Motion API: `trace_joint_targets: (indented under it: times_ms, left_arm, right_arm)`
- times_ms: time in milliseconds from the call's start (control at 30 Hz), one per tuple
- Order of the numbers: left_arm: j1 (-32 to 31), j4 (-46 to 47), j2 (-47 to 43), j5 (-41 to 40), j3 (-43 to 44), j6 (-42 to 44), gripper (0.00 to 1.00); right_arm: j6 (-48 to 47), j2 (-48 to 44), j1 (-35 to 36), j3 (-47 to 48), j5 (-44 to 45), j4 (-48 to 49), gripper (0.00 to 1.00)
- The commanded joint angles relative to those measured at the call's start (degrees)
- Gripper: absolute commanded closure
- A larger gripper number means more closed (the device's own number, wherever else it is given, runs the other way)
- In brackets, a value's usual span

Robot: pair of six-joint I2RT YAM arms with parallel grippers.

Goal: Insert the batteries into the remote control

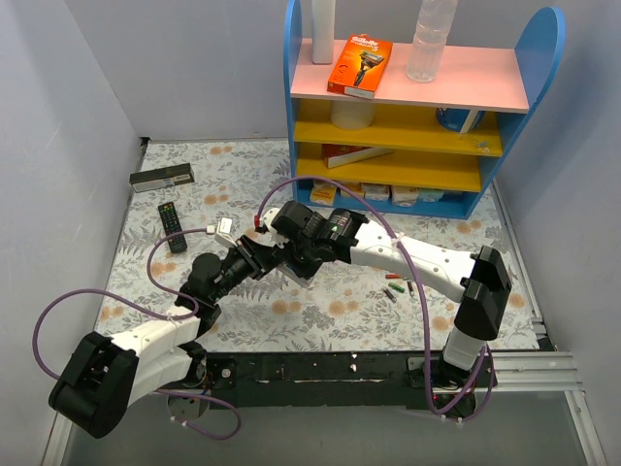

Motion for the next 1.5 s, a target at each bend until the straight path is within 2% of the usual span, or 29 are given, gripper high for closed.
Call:
trace_joint_targets:
  times_ms: [0,533,767,867,1033,1133,1467]
  left_arm:
    - [-0.7,4.3,0.6,-0.8,0.3,-6.0,1.0]
    - [-0.7,5.5,2.0,-2.7,-0.8,-11.3,1.0]
    - [-0.3,3.4,2.2,-1.1,0.4,-10.7,1.0]
    - [-0.1,1.9,2.4,0.5,2.1,-9.5,1.0]
    - [0.0,1.2,5.4,6.0,5.1,-6.8,1.0]
    - [0.0,1.0,6.8,7.9,7.1,-5.9,1.0]
    - [0.1,1.1,12.5,18.4,13.8,-3.5,1.0]
  right_arm:
    - [-0.8,-1.8,0.4,3.0,0.6,1.8,0.79]
    - [-2.0,-2.6,0.4,5.8,1.2,-1.3,0.72]
    - [-9.1,-6.2,0.4,9.6,-1.3,-3.8,0.68]
    - [-15.7,-9.9,0.3,7.2,-4.3,-3.5,0.68]
    - [-29.9,-17.7,0.4,-6.2,-6.7,1.0,0.76]
    - [-35.3,-20.9,0.3,-11.3,-8.0,3.3,0.77]
    - [-43.5,-24.5,0.3,-18.9,-7.1,10.5,0.76]
